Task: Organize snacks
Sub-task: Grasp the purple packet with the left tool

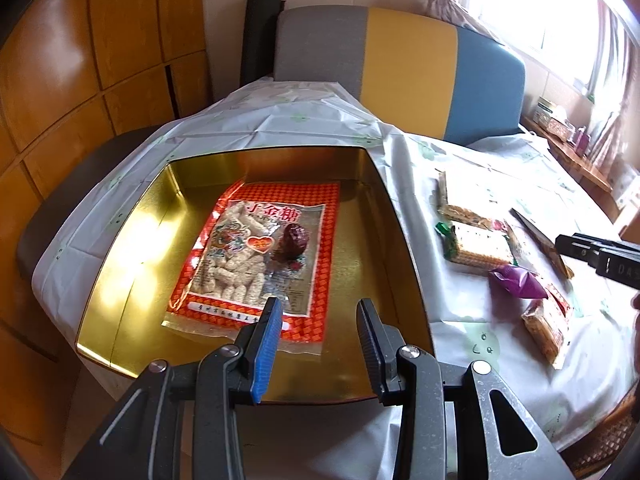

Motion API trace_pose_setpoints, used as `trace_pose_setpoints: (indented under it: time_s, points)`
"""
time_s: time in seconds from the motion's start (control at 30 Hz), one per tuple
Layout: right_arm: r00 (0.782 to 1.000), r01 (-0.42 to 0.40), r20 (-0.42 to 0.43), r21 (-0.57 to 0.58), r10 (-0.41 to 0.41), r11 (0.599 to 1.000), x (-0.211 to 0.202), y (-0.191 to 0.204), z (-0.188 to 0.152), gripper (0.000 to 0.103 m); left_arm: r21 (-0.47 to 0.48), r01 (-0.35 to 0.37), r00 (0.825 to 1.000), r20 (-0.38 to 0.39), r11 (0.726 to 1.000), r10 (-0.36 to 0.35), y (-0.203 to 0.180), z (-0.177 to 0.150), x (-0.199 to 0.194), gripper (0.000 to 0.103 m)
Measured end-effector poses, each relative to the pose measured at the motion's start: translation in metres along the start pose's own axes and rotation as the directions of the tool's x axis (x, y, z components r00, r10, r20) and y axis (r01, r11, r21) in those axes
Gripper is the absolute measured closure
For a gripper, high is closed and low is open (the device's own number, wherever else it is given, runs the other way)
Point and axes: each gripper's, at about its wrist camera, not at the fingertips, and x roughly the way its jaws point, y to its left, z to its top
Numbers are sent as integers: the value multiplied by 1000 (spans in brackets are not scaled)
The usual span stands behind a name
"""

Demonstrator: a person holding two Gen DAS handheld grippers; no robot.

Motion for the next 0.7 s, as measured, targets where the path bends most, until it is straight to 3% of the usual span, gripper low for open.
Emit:
trace_pose_setpoints:
  time_s: [0.23, 0.33, 0.43, 0.5, 0.57, 0.7]
  points:
    - [996, 92, -20, -6, -92, 996, -9, -57, 7, 54, 54, 31, 1000, 0, 998, -31, -21, 3, -2, 64]
    - [984, 174, -44, 8, -174, 985, -1, -95, 8, 53, 91, 43, 999, 0, 995, -43, -32, 3, -3, 64]
    - [974, 223, -73, 136, -215, 965, 7, -141, 1, 53, 119, 66, 998, -9, 991, -65, -44, 4, -4, 64]
    - [968, 244, -122, 279, -217, 929, 11, -169, -3, 53, 135, 83, 996, -22, 987, -81, -53, 4, -3, 64]
    - [974, 225, -110, 395, -197, 891, 7, -190, -6, 53, 147, 108, 994, -43, 983, -103, -62, 4, -1, 64]
    - [975, 216, -145, 489, -165, 845, 12, -207, -12, 53, 184, 156, 987, -69, 970, -146, -83, 3, 1, 64]
